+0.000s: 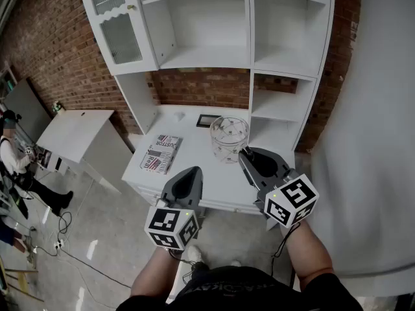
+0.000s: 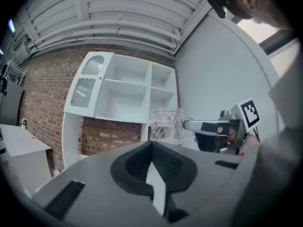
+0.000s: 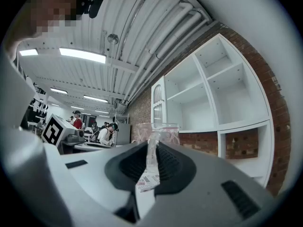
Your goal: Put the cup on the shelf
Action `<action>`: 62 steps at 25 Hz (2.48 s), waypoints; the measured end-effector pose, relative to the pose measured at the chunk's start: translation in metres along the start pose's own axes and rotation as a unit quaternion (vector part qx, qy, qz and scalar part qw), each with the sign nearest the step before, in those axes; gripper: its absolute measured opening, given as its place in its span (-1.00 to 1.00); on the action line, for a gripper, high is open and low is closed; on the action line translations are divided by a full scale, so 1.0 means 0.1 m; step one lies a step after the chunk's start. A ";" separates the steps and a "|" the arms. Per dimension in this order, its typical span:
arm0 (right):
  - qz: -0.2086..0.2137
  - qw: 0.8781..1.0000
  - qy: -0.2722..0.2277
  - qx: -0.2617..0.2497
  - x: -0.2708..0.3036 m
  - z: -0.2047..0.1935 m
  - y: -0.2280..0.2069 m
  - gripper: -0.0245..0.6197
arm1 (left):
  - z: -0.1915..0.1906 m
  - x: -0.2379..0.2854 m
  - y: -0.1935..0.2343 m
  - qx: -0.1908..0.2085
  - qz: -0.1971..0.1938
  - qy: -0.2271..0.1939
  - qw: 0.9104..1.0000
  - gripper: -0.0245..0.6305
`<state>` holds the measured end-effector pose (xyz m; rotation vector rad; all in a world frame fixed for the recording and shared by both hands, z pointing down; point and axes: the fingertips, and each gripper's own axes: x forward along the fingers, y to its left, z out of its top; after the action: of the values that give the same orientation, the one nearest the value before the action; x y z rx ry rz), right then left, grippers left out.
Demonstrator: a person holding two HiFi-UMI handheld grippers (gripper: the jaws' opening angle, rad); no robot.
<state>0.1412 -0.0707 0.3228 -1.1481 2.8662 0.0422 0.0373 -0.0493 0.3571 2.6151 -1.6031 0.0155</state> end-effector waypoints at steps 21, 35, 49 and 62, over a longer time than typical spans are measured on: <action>0.003 1.000 0.000 -0.003 0.12 0.01 0.02 -0.82 | 0.05 -0.02 0.10 -0.003 0.002 -0.008 1.000 -0.91; 0.004 1.000 0.004 0.003 0.40 0.02 0.08 -0.82 | 0.09 -0.01 0.37 -0.005 0.002 -0.006 1.000 -0.91; -0.008 1.000 0.011 0.005 0.94 0.03 0.15 -0.82 | 0.16 0.09 0.89 -0.011 -0.014 -0.004 1.000 -0.91; -0.030 0.999 0.011 0.006 1.62 0.06 0.24 -0.82 | 0.24 0.25 1.55 -0.013 -0.041 -0.005 0.999 -0.91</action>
<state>0.0075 -0.1647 0.3067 -1.2383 2.8463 0.0098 -0.0896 -0.1432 0.3432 2.6630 -1.4867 -0.0217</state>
